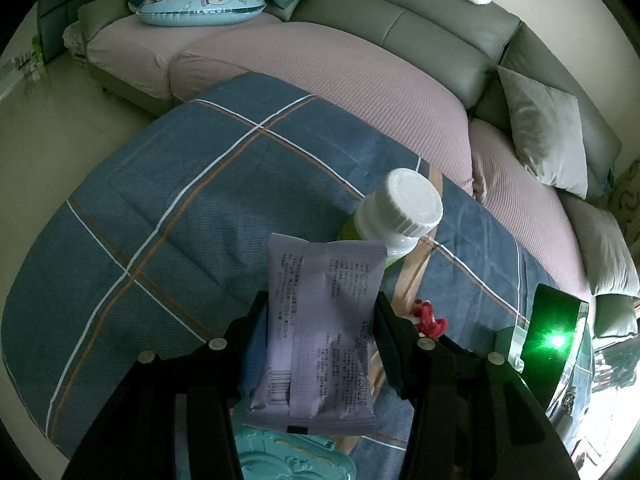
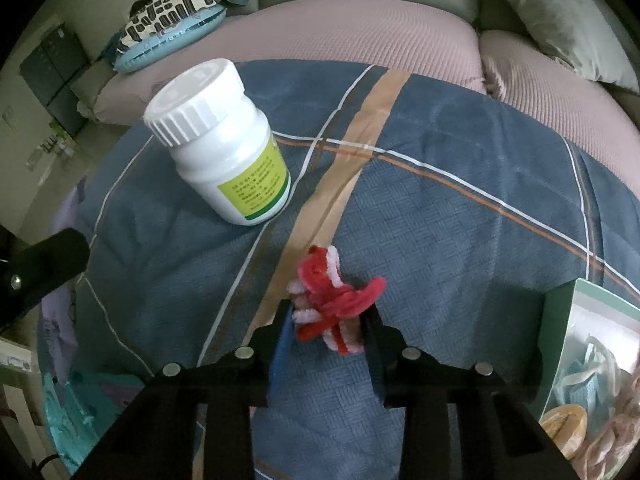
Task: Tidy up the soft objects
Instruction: 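Carry the purple packet and red toy over the white tray with both grippers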
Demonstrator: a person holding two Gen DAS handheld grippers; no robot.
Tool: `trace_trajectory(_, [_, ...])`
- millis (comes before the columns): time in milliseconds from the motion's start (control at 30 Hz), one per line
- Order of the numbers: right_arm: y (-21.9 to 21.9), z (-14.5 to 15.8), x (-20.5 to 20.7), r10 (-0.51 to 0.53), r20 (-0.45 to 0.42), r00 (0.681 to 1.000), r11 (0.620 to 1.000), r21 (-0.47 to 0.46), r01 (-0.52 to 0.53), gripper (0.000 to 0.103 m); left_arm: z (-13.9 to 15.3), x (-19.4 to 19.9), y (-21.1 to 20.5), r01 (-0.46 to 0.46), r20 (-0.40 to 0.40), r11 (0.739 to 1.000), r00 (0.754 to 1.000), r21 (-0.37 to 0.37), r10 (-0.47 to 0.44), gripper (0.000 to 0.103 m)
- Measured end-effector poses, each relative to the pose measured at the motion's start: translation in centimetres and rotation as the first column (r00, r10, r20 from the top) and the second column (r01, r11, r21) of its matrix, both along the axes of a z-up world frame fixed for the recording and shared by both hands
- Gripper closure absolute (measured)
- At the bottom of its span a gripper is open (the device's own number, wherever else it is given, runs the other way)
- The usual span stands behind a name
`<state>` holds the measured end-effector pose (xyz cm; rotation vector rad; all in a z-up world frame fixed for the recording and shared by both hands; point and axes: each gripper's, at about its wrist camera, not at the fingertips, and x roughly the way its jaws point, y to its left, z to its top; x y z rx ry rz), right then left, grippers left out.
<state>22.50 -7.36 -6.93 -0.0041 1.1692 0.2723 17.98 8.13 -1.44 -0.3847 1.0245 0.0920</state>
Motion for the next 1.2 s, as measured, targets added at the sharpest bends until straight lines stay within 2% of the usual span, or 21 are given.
trace_trajectory(267, [-1.0,1.3,-0.9,-0.010,0.032,0.999,0.999,0.036,0.009,0.071,0.3,-0.1,-0.4,0.005,0.006,1.000,1.000,0.008,-0.005,0.052])
trace_trajectory(600, [-4.5,6.7,-5.0,-0.096,0.145,0.985,0.993,0.078,0.085,0.071,1.7,-0.8,-1.9,0.037,0.035,0.999,0.999,0.030,-0.038,0.052])
trace_trajectory(867, [-8.4,11.1,-9.2,-0.198,0.253,0.947,0.980,0.072,0.185,0.071,3.4,-1.5,-4.8,0.119,0.080,0.992,0.989,0.046,-0.122,0.052])
trace_trajectory(1200, [-14.6,14.1,-13.9,-0.343,0.314,0.885,0.939,0.096,0.330,0.071,4.9,-2.2,-9.5,0.218,0.112,0.971,0.967,0.099,-0.229,0.052])
